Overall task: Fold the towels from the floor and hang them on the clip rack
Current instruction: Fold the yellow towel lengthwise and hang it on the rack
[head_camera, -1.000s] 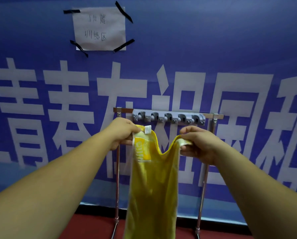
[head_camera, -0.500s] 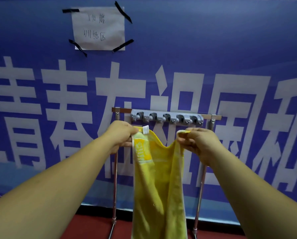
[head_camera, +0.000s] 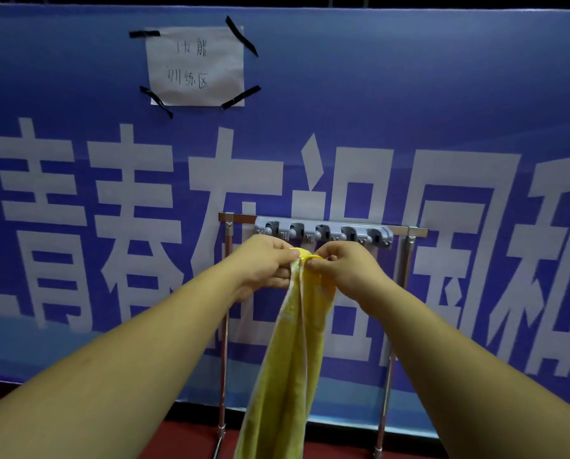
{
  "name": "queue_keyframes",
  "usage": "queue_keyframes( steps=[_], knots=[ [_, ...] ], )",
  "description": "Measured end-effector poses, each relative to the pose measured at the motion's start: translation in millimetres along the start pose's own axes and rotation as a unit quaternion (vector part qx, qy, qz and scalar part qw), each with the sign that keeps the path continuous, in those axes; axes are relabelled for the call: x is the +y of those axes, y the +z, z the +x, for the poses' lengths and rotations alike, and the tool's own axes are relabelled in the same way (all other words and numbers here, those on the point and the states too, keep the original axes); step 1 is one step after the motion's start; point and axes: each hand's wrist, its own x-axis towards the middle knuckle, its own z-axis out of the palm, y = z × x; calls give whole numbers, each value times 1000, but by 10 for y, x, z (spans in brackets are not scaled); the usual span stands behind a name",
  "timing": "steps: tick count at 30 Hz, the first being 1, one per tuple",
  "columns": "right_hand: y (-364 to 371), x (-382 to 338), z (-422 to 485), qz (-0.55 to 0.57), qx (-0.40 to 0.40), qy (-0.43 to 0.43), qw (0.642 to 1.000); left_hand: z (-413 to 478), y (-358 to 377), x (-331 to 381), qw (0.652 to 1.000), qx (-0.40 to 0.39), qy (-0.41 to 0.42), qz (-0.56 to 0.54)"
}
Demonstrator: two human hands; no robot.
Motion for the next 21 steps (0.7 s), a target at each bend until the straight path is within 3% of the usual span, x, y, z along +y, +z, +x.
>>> queue_keyframes(
  steps=[8, 15, 21],
  knots=[
    [16, -59, -11, -8, -3, 10, 1000, -63, -12, -15, 998, -48, 39, 7],
    [-17, -106, 10, -2, 36, 7, 999, -39, -1, -66, 994, -72, 48, -64],
    [-42, -102, 4, 0, 45, 1, 999, 9, 25, -111, 995, -52, 89, 3]
  ],
)
